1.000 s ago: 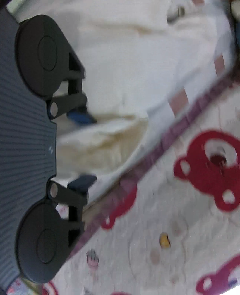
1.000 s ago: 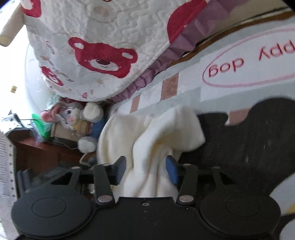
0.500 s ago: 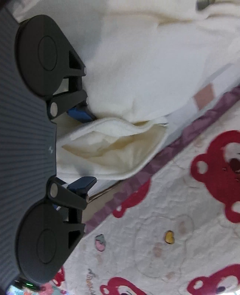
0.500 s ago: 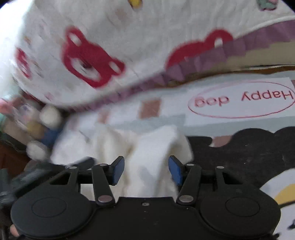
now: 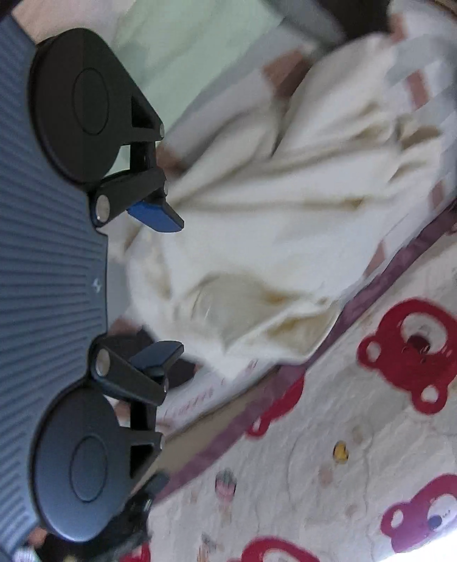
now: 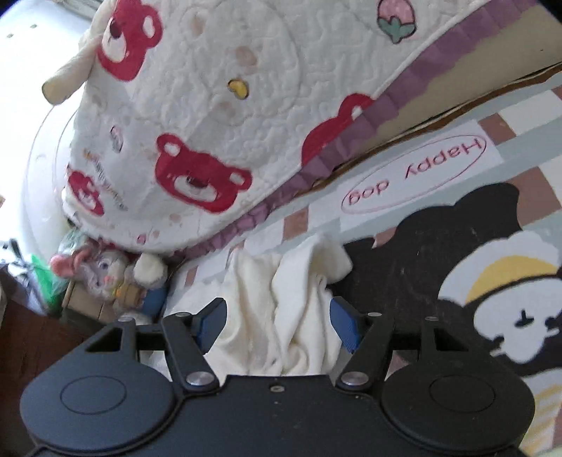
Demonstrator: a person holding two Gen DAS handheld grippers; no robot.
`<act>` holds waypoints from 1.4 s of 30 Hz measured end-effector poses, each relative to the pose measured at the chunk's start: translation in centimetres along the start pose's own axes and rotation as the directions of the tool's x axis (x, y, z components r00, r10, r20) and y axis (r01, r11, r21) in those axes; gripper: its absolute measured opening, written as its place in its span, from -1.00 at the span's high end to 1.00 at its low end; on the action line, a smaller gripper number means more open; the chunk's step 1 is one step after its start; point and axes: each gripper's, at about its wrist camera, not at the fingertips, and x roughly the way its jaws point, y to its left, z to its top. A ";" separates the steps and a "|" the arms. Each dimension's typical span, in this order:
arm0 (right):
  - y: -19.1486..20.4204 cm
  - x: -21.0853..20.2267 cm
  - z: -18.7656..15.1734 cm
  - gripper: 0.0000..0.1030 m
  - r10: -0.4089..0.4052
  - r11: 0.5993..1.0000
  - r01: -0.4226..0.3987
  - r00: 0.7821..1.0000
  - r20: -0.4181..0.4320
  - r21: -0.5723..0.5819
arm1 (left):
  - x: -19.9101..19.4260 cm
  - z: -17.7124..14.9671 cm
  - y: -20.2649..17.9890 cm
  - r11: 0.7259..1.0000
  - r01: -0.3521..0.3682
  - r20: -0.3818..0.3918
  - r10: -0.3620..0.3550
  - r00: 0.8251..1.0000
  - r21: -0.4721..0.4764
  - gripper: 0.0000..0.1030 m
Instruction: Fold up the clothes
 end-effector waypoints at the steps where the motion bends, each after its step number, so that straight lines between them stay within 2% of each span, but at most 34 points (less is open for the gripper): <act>1: 0.0 0.2 0.0 -0.37 0.016 1.000 -0.016 0.999 -0.036 0.003 | 0.0 0.4 0.3 1.000 -0.021 0.006 0.021 1.000 -0.003 -0.31; 4: 0.1 0.8 -0.2 -0.36 0.024 0.997 -0.031 0.994 -0.105 -0.065 | 0.1 1.4 1.4 0.997 -0.058 0.013 0.058 0.998 -0.048 -0.31; 8: -1.0 0.9 -1.1 -0.36 0.010 0.991 -0.022 0.996 -0.092 -0.133 | 1.2 3.4 1.7 0.992 -0.112 0.054 0.115 0.992 -0.055 -0.31; 11: -3.1 1.9 -1.2 -0.37 0.030 0.995 -0.037 0.996 -0.080 -0.091 | 2.9 5.0 0.9 0.985 -0.170 0.048 0.171 0.984 -0.032 -0.31; 15: -5.6 5.8 -0.3 -0.37 0.048 0.999 -0.049 0.993 -0.105 -0.008 | 4.8 6.0 -0.7 0.976 -0.218 0.064 0.217 0.974 0.004 -0.32; 18: -6.8 8.9 0.4 -0.43 0.064 0.996 -0.057 0.992 -0.111 0.067 | 6.2 6.3 -1.2 0.974 -0.226 0.055 0.225 0.973 0.010 -0.44; 19: -7.2 9.9 0.6 -0.48 0.044 0.995 -0.034 0.993 -0.110 0.096 | 6.6 6.4 -1.3 0.973 -0.229 0.047 0.228 0.973 0.013 -0.44; 20: -7.5 11.0 0.7 -0.60 -0.015 0.991 0.031 0.993 -0.117 0.133 | 7.0 6.5 -1.5 0.971 -0.237 0.045 0.236 0.971 0.023 -0.44; 21: -7.8 11.9 0.7 -0.62 -0.069 0.982 0.091 0.989 -0.131 0.165 | 7.4 6.6 -1.6 0.969 -0.246 0.048 0.244 0.969 0.038 -0.44; 22: -8.1 12.7 0.8 -0.61 -0.078 0.977 0.103 0.988 -0.135 0.186 | 7.7 6.7 -1.8 0.966 -0.254 0.055 0.251 0.966 0.055 -0.44; 25: -8.5 15.1 1.0 -0.61 -0.009 0.979 0.033 0.993 -0.120 0.201 | 9.0 6.8 -2.1 0.958 -0.269 0.068 0.263 0.962 0.102 -0.55; 28: -8.5 17.2 1.3 -0.61 0.042 0.984 -0.021 0.992 -0.116 0.179 | 10.5 6.4 -1.9 0.967 -0.240 -0.052 0.245 0.968 0.080 -0.63; 29: -8.5 17.9 1.3 -0.61 0.057 0.985 -0.035 0.990 -0.126 0.170 | 11.1 6.2 -2.2 0.965 -0.247 -0.088 0.255 0.963 0.088 -0.63; 30: -8.5 18.7 1.1 -0.61 0.072 0.984 -0.047 0.987 -0.142 0.171 | 11.6 6.1 -2.6 0.952 -0.287 -0.085 0.297 0.951 0.109 -0.63; 32: -8.6 20.1 0.7 -0.63 0.101 0.980 -0.067 0.980 -0.174 0.187 | 12.6 5.9 -3.3 0.936 -0.322 -0.054 0.332 0.942 0.140 -0.73; 35: -8.3 21.9 0.0 -0.72 0.098 0.981 -0.064 0.978 -0.185 0.182 | 14.1 6.0 -2.8 0.951 -0.297 -0.039 0.301 0.953 0.083 -1.00; 37: -7.6 22.1 -0.3 -0.61 0.077 0.981 -0.051 0.988 -0.135 0.185 | 14.6 6.1 -2.2 0.956 -0.284 -0.028 0.286 0.958 0.072 -1.00; 38: -7.3 22.2 -0.6 0.03 0.088 0.979 -0.062 0.988 -0.126 0.194 | 14.3 6.0 -2.3 0.955 -0.285 -0.017 0.287 0.958 0.080 -0.82; 39: -6.8 21.9 -0.7 0.39 0.100 0.980 -0.078 0.989 -0.113 0.186 | 13.7 5.7 -2.7 0.949 -0.300 0.001 0.301 0.954 0.101 -0.29; 40: -6.1 21.4 -0.8 0.41 0.114 0.983 -0.098 0.989 -0.096 0.158 | 13.1 5.5 -3.1 0.941 -0.312 0.018 0.312 0.950 0.129 -0.04; 41: -5.5 20.8 -0.9 0.46 0.128 0.985 -0.117 0.989 -0.079 0.131 | 12.1 5.3 -3.8 0.934 -0.313 0.036 0.312 0.950 0.170 0.35; 42: -4.6 19.9 -0.9 0.48 0.146 0.986 -0.141 0.988 -0.058 0.088 | 10.9 5.1 -4.4 0.932 -0.302 0.062 0.295 0.953 0.199 0.60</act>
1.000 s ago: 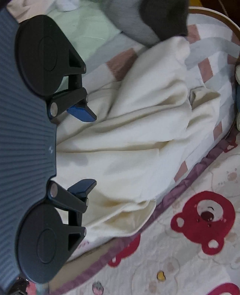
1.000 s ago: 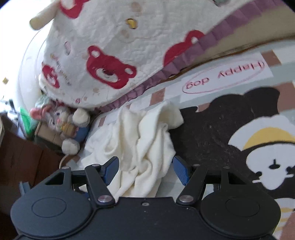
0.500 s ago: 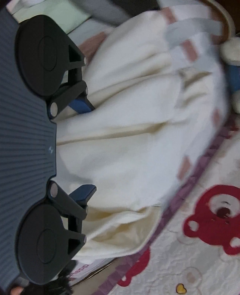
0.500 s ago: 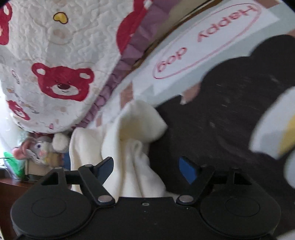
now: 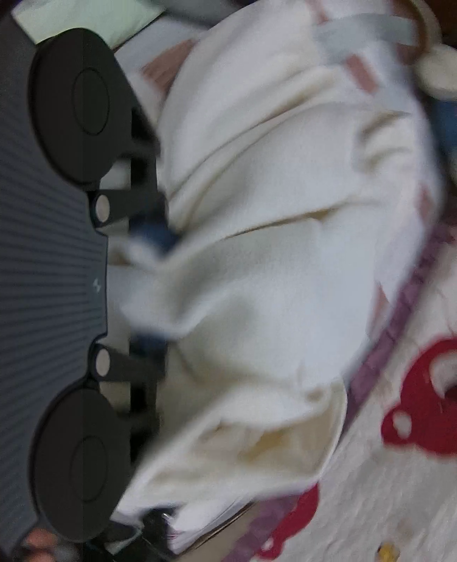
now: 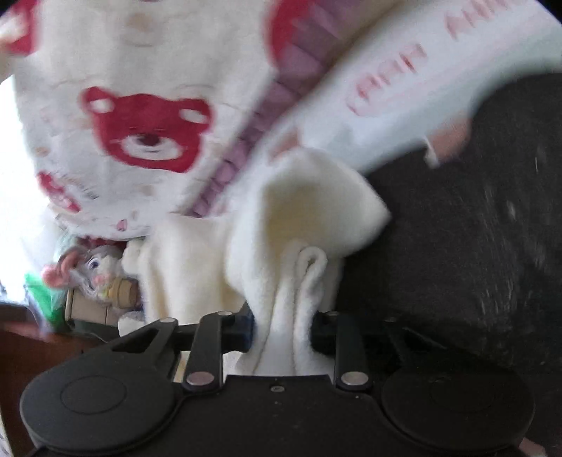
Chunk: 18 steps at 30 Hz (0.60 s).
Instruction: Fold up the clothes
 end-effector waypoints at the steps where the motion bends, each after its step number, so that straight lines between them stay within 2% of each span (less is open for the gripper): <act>1: 1.1 -1.1 -0.2 0.49 0.024 0.999 -0.023 1.000 0.019 -0.045 | -1.5 -0.1 -0.4 0.999 0.002 0.039 -0.003 0.999 0.038 0.62; 2: 2.1 -2.2 -0.4 0.50 0.049 0.996 -0.046 0.998 0.033 -0.075 | -3.2 -0.4 -1.3 0.995 -0.021 0.100 0.011 0.995 0.098 0.66; 4: 3.8 -4.8 -0.8 0.53 0.088 0.989 -0.079 0.994 0.069 -0.121 | -6.8 -1.0 -3.1 0.974 -0.078 0.224 0.029 0.974 0.211 0.66; 5: 4.5 -6.4 -1.1 0.53 0.091 0.988 -0.077 0.991 0.102 -0.136 | -8.6 -1.5 -4.1 0.962 -0.098 0.278 0.025 0.960 0.254 0.68; 6: 5.2 -8.0 -1.3 0.53 0.090 0.986 -0.069 0.986 0.144 -0.149 | -10.2 -1.9 -4.9 0.958 -0.084 0.308 -0.005 0.952 0.274 0.70; 9: 7.0 -13.0 -1.9 0.54 0.095 0.981 -0.047 0.961 0.258 -0.187 | -14.1 -2.5 -6.5 0.964 0.028 0.326 -0.117 0.938 0.266 0.72; 12: 8.0 -18.4 -2.0 0.54 0.121 0.975 -0.049 0.935 0.333 -0.218 | -17.0 -3.1 -8.6 0.950 0.078 0.348 -0.187 0.919 0.303 0.72; 13: 8.2 -20.3 -1.9 0.54 0.125 0.973 -0.044 0.928 0.352 -0.228 | -17.9 -3.3 -9.3 0.943 0.086 0.363 -0.207 0.909 0.322 0.73; 15: 8.6 -23.7 -1.6 0.54 0.132 0.968 -0.038 0.917 0.377 -0.246 | -19.9 -3.7 -10.7 0.931 0.072 0.427 -0.232 0.874 0.358 0.90; 18: 8.8 -28.6 -1.0 0.54 0.131 0.964 -0.021 0.903 0.409 -0.264 | -22.3 -2.8 -12.9 0.926 0.099 0.458 -0.271 0.846 0.366 1.00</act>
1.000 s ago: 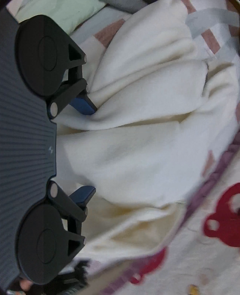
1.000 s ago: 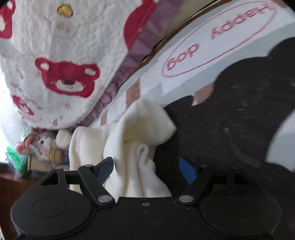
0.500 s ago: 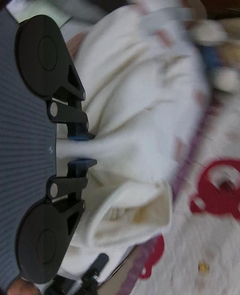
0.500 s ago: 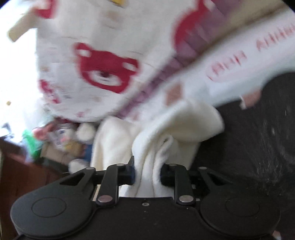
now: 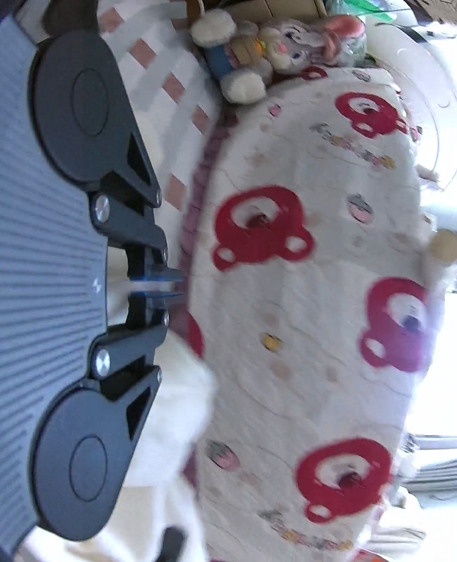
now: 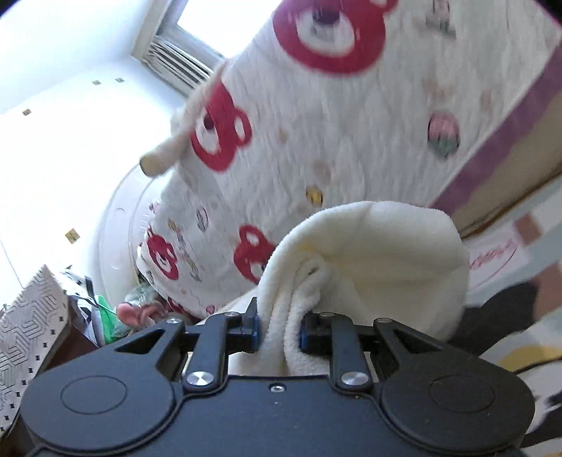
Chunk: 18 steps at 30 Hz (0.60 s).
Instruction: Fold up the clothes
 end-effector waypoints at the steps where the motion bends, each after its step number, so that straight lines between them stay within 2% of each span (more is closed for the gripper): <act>1: -0.2 -1.3 0.9 0.54 -0.011 1.000 0.011 1.000 0.009 -0.004 | -0.3 0.8 -0.7 1.000 0.012 0.016 -0.012 1.000 -0.002 1.00; 3: -0.6 -3.4 2.7 0.54 -0.049 0.998 0.050 0.999 0.016 -0.025 | -0.3 1.8 -2.2 1.000 0.017 0.031 -0.017 0.999 0.011 1.00; 5: -1.6 -4.3 4.0 0.53 -0.139 0.988 0.139 0.990 0.015 -0.068 | 0.5 1.5 -3.3 1.000 0.009 -0.006 -0.009 1.000 0.021 1.00; 6: -2.6 -4.1 4.5 0.52 -0.209 0.973 0.209 0.978 0.013 -0.101 | 1.3 0.8 -3.6 1.000 0.012 -0.051 -0.011 0.999 0.022 0.93; 7: -3.9 -3.9 4.9 0.51 -0.284 0.948 0.282 0.959 0.011 -0.144 | 2.0 0.0 -3.9 1.000 0.015 -0.097 -0.013 0.995 0.019 0.93; 8: -5.4 -3.4 5.2 0.42 -0.360 0.914 0.356 0.933 0.017 -0.192 | 2.7 -1.5 -3.9 1.000 0.023 -0.141 -0.022 0.990 0.006 0.92; 9: -7.4 -2.7 5.2 0.32 -0.434 0.873 0.426 0.901 0.018 -0.237 | 3.3 -3.0 -3.8 0.999 0.034 -0.172 -0.035 0.984 -0.007 0.85; 10: -9.4 -2.4 5.3 0.31 -0.501 0.844 0.484 0.865 -0.018 -0.231 | 3.8 -4.6 -3.6 0.999 0.043 -0.205 -0.046 0.978 -0.020 0.77; 11: -11.5 -2.3 5.3 0.30 -0.559 0.822 0.539 0.825 -0.083 -0.184 | 4.2 -6.4 -3.4 0.999 0.046 -0.237 -0.051 0.970 -0.028 0.42; 12: -13.4 -2.7 5.4 0.29 -0.579 0.815 0.568 0.801 -0.151 -0.109 | 4.4 -8.0 -3.2 0.999 0.043 -0.262 -0.048 0.964 -0.027 0.11; 13: -14.7 -3.8 5.1 0.26 -0.551 0.830 0.556 0.812 -0.190 -0.031 | 4.7 -9.6 -2.9 0.999 0.036 -0.281 -0.042 0.959 -0.026 0.08; 15: -16.4 -6.4 4.1 0.17 -0.474 0.866 0.495 0.857 -0.201 0.067 | 5.2 -12.5 -2.4 0.999 0.028 -0.320 -0.033 0.947 -0.020 0.08; 16: -16.9 -7.5 3.5 0.15 -0.457 0.873 0.480 0.867 -0.200 0.085 | 5.3 -13.8 -2.1 0.999 0.026 -0.337 -0.031 0.941 -0.019 0.08; 18: -16.9 -9.2 2.1 0.12 -0.478 0.870 0.492 0.860 -0.180 0.041 | 5.3 -15.9 -1.7 0.998 0.038 -0.349 -0.052 0.936 -0.047 0.05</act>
